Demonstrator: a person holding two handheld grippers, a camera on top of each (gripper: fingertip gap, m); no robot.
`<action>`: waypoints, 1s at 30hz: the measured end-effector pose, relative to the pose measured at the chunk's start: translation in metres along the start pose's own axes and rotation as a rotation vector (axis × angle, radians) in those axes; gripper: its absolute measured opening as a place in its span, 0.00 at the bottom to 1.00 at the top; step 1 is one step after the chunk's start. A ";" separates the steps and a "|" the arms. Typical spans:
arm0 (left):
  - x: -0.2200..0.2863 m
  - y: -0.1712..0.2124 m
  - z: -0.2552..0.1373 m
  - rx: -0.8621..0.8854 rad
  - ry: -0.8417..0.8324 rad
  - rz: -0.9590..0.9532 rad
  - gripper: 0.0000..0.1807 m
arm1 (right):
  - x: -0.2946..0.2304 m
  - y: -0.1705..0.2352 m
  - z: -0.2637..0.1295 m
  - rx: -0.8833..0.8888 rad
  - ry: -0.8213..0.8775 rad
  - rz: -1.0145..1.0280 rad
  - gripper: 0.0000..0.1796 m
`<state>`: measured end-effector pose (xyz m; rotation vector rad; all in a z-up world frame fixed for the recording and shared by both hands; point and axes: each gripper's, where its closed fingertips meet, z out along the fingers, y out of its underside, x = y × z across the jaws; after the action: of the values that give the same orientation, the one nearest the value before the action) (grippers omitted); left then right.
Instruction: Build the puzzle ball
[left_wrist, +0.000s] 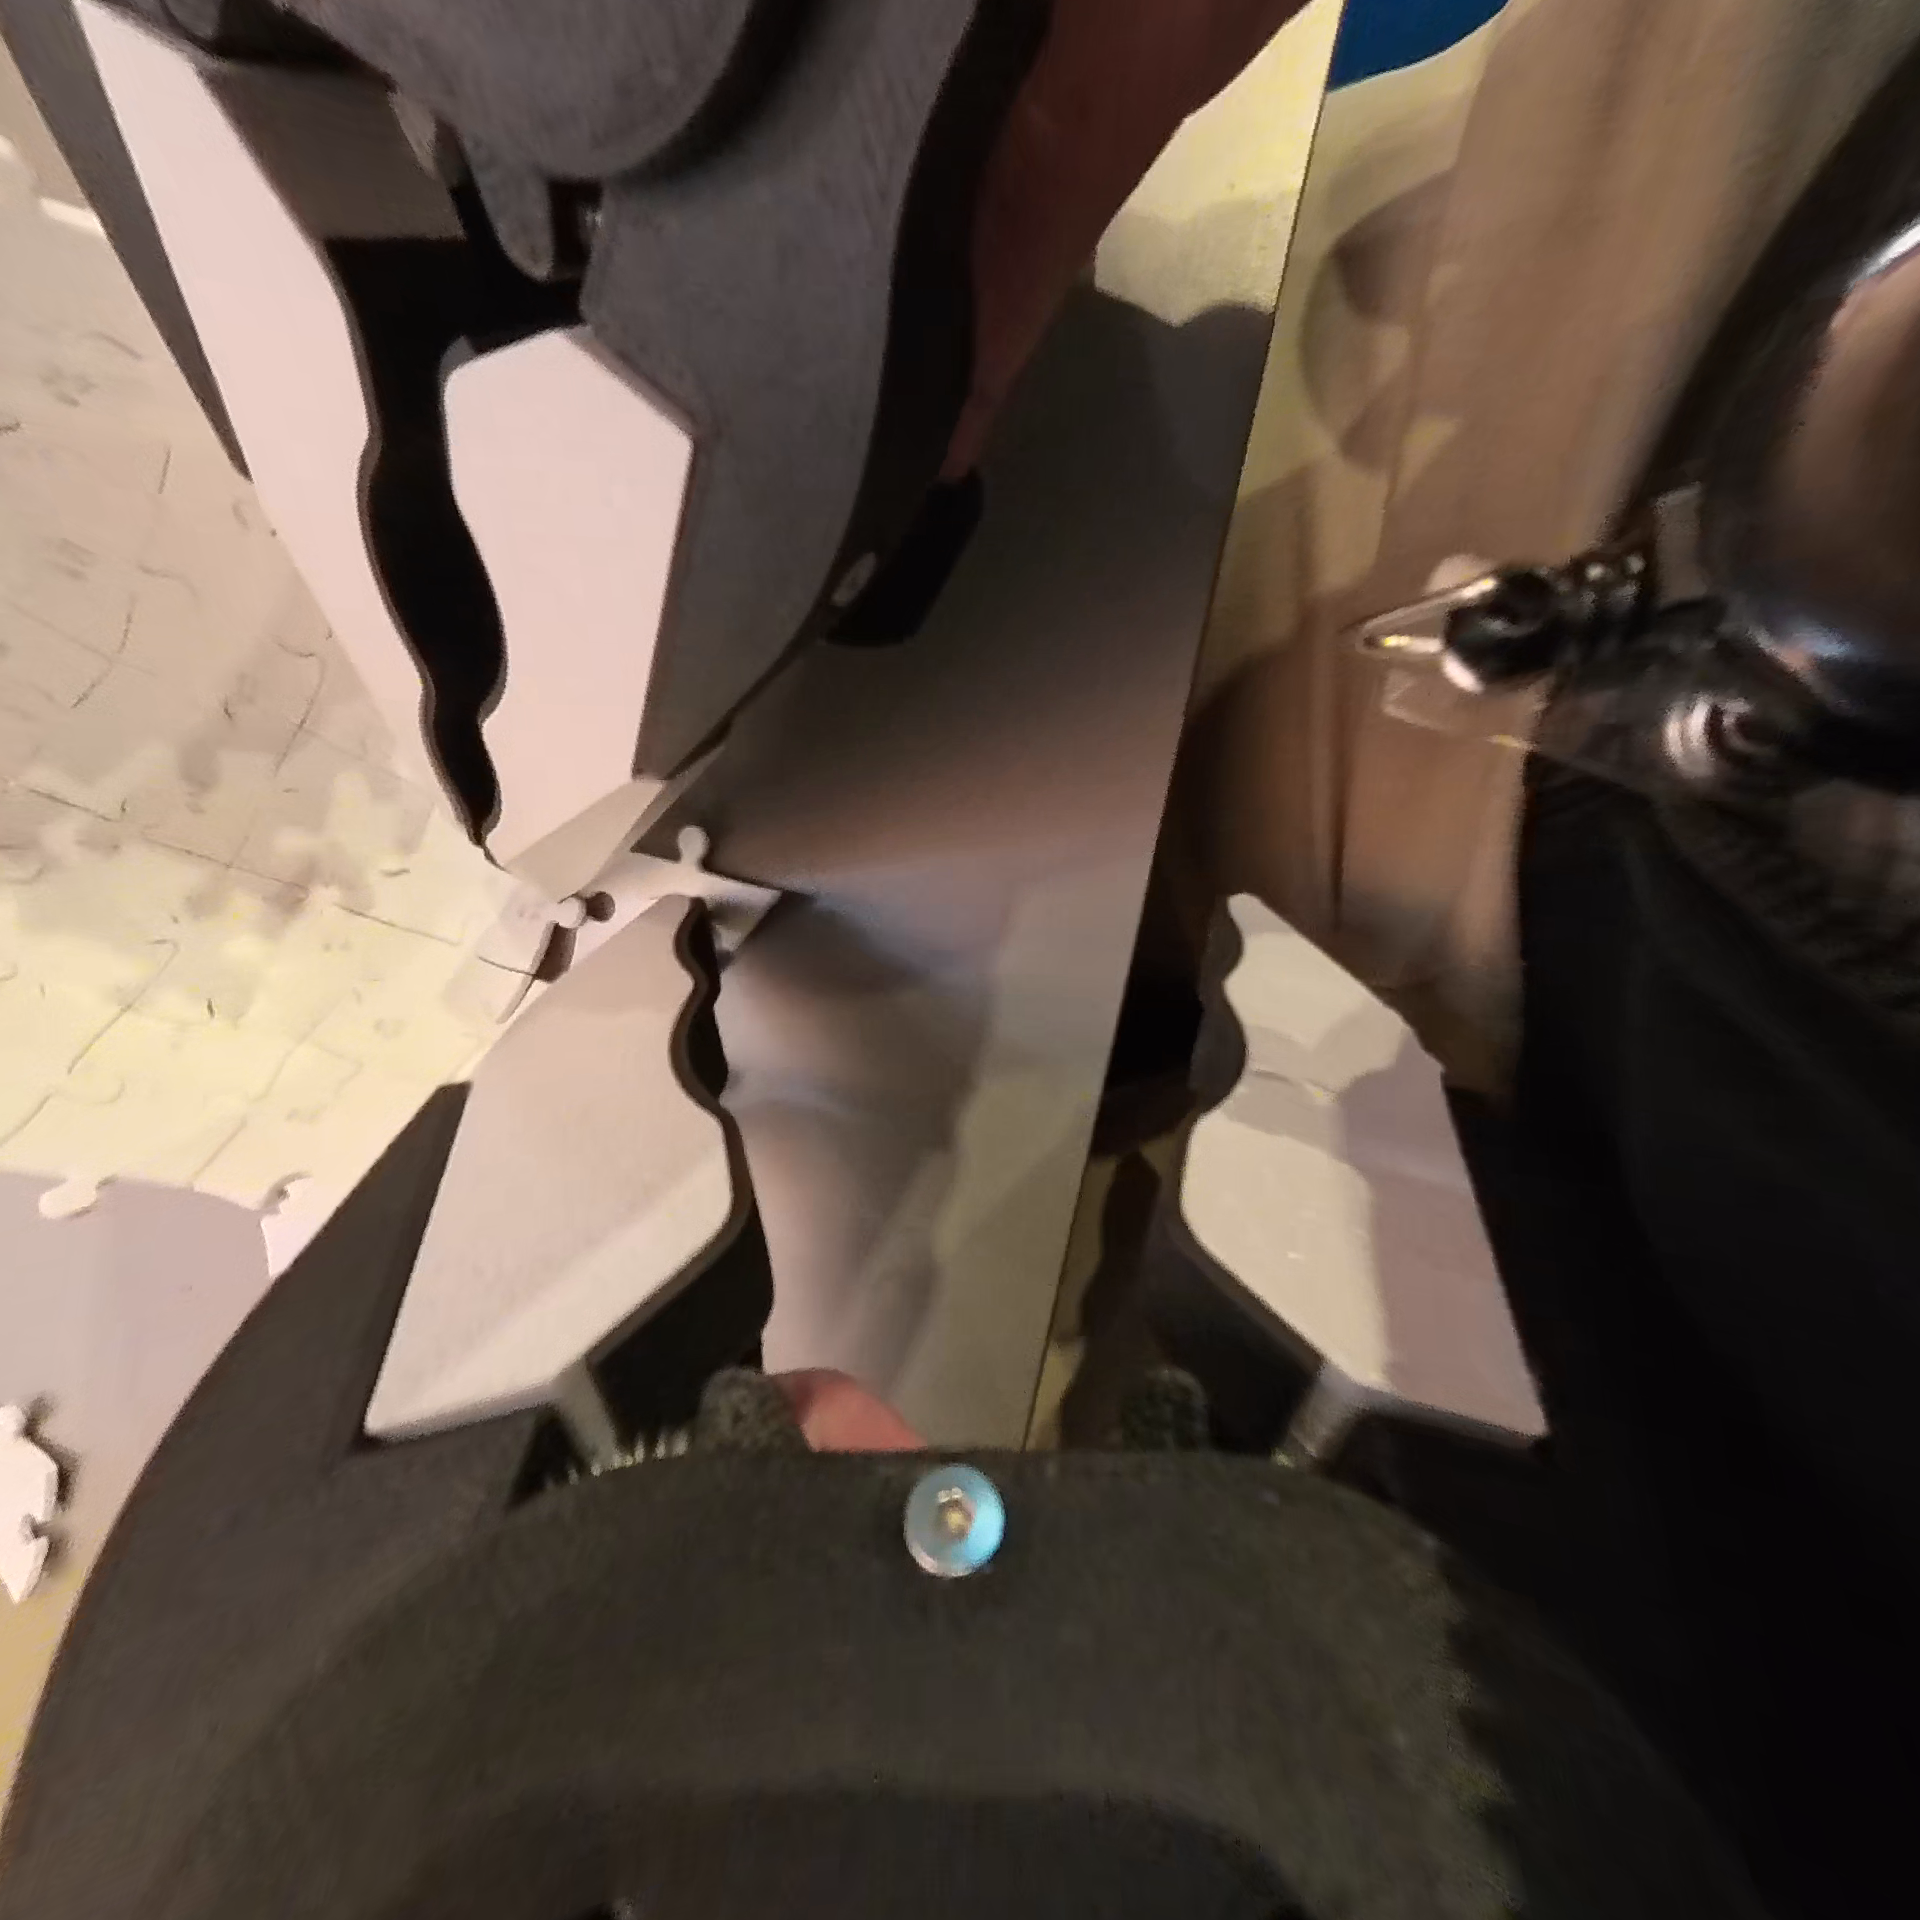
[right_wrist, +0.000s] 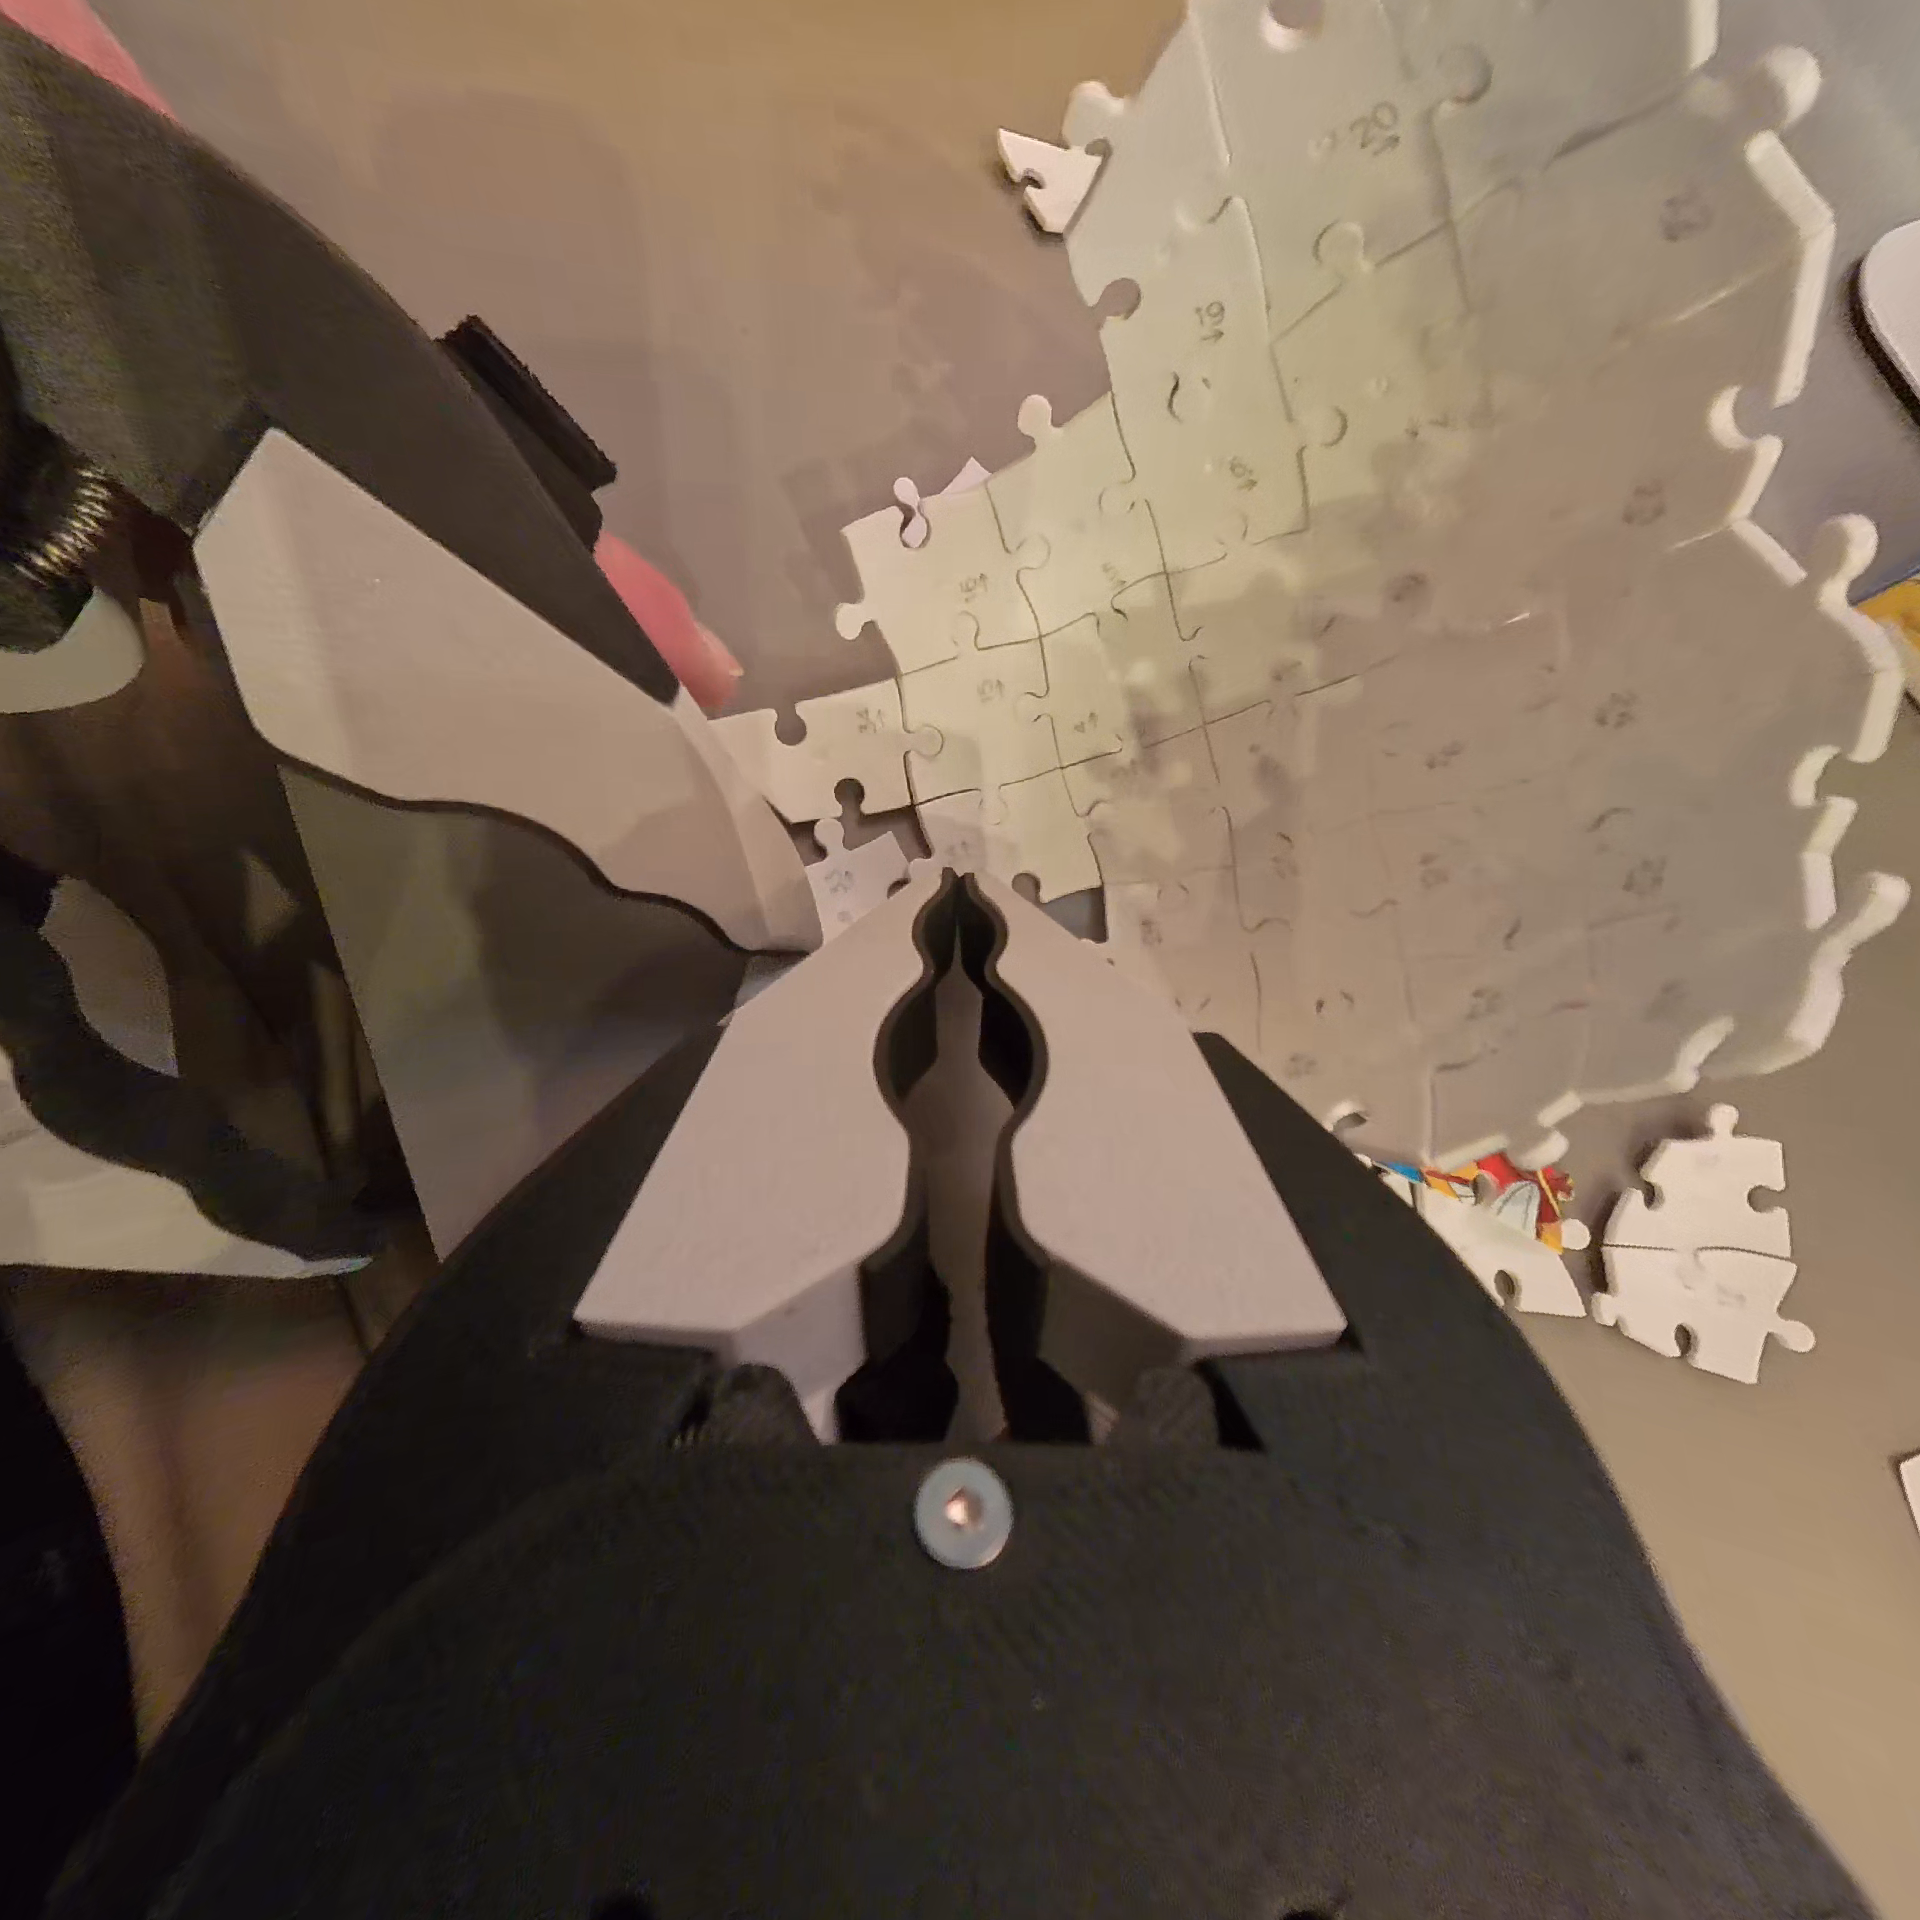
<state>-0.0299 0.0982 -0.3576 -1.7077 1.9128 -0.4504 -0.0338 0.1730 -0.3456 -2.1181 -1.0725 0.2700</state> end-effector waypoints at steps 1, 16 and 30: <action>0.000 0.000 0.000 -0.001 -0.001 -0.005 0.49 | 0.000 0.000 0.000 0.002 -0.001 0.001 0.00; -0.009 0.009 -0.001 -0.059 -0.091 -0.090 0.48 | 0.000 0.000 0.000 0.000 0.002 -0.001 0.00; -0.003 -0.009 0.000 0.025 -0.132 -0.204 0.46 | 0.000 0.001 0.000 0.006 -0.008 0.018 0.00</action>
<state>-0.0226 0.1003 -0.3520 -1.8763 1.6421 -0.4242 -0.0332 0.1724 -0.3461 -2.1237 -1.0566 0.2906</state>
